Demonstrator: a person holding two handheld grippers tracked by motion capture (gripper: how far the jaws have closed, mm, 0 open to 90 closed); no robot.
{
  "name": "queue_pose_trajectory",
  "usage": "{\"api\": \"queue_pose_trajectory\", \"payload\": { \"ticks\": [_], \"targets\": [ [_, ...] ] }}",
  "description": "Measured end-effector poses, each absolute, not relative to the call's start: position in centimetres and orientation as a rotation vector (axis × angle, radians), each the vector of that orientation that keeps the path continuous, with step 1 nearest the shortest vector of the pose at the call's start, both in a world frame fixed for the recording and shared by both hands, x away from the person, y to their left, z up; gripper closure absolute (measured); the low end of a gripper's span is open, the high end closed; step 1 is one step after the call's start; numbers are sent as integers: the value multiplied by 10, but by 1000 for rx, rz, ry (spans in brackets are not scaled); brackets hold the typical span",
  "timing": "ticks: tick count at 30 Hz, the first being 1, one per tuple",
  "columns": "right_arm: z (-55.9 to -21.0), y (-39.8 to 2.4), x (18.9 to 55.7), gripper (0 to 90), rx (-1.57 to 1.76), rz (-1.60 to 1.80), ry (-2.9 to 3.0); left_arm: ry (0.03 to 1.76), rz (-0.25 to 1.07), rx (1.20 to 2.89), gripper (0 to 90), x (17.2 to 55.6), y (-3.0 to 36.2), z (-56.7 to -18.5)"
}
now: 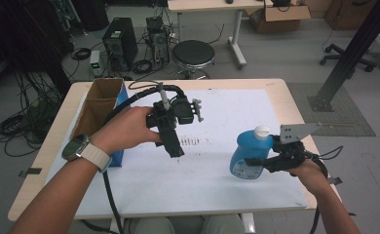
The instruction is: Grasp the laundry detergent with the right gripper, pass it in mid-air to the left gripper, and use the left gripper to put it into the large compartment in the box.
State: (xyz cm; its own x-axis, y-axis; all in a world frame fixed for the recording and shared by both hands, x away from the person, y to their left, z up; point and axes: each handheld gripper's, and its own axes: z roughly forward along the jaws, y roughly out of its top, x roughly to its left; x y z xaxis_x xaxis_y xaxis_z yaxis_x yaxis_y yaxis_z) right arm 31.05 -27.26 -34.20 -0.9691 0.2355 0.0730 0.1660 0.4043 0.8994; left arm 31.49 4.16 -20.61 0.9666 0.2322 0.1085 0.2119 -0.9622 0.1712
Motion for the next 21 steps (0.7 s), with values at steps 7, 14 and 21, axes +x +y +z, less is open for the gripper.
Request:
{"api": "queue_pose_trajectory", "payload": {
  "ticks": [7, 14, 21],
  "targets": [
    [-331, -243, 312, 442, 249, 1654, 2644, 266, 177, 2973, 71, 306, 29, -199],
    [-331, -209, 315, 442, 138, 1659, 2699, 224, 175, 2975, 71, 299, 23, -193],
    [-332, -189, 316, 443, 86, 1673, 2722, 212, 183, 2971, 71, 295, 23, -188]
  ]
}}
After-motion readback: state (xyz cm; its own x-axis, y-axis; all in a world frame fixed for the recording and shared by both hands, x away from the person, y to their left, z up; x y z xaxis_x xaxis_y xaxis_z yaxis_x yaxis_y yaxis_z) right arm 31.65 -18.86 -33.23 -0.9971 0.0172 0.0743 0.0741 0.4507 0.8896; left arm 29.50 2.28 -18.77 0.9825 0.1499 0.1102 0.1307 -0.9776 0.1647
